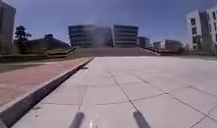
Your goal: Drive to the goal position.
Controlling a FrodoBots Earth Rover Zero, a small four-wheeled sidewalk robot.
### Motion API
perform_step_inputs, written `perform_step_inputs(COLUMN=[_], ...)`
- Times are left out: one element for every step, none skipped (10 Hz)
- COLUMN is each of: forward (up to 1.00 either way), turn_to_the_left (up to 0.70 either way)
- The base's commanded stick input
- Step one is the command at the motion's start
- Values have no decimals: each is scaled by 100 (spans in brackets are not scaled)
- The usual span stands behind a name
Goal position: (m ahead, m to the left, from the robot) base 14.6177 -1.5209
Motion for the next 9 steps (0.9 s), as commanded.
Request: perform_step_inputs(forward=[100,100,100,100,100,100,100,100,100], turn_to_the_left=[0,0,0,0,0,0,0,0,0])
